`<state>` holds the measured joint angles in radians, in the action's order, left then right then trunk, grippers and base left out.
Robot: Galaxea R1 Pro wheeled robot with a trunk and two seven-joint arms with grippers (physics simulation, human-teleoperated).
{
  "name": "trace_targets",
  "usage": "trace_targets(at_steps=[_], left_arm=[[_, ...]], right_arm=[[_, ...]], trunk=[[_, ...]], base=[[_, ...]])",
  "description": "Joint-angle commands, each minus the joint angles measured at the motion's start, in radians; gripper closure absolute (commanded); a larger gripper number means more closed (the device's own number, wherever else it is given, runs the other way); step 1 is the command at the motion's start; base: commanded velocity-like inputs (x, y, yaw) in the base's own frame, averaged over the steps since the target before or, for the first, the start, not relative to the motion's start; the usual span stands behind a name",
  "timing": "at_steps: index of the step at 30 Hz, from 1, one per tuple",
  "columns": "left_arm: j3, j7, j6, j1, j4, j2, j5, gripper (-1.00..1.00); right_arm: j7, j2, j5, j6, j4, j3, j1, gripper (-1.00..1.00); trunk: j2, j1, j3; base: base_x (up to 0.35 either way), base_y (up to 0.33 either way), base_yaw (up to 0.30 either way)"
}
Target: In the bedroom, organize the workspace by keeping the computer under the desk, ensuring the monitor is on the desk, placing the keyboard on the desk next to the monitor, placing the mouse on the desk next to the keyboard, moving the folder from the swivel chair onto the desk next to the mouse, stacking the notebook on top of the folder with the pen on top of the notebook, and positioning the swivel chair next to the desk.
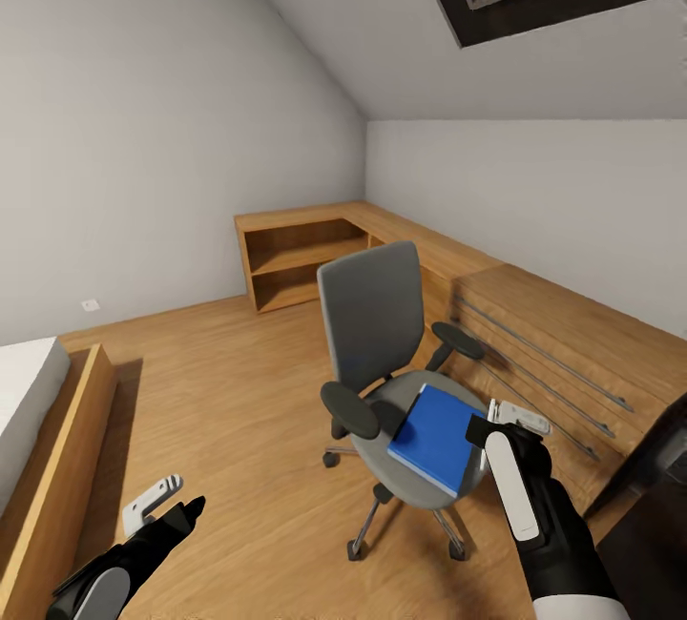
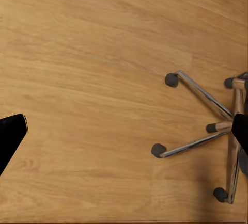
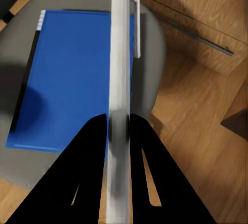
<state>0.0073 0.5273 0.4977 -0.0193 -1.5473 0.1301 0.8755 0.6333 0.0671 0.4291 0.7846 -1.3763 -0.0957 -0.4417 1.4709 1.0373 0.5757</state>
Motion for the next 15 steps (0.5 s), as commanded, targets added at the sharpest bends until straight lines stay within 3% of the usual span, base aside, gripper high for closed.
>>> trace_targets(at_steps=[1, 6, 15], left_arm=[[0.000, 0.008, 0.002, -0.001, 0.000, 0.000, 0.010, -1.00], [-0.001, 0.008, 0.001, -0.001, 0.004, 0.000, 0.010, -1.00], [-0.001, 0.008, 0.001, -0.001, 0.006, 0.000, 0.009, -1.00]], right_arm=[[0.008, 0.001, 0.013, 0.000, -0.001, -0.001, -0.001, 1.00], [0.009, 0.000, 0.012, 0.001, -0.005, -0.001, 0.000, 1.00], [0.009, 0.000, 0.011, -0.001, -0.007, -0.001, 0.000, 1.00]], trunk=[[-0.007, -0.004, -0.002], [-0.042, -0.024, -0.018], [-0.105, -0.058, -0.046]], base=[[-0.280, 0.000, 0.000], [-0.227, 0.000, 0.000], [-0.022, 0.000, 0.000]])
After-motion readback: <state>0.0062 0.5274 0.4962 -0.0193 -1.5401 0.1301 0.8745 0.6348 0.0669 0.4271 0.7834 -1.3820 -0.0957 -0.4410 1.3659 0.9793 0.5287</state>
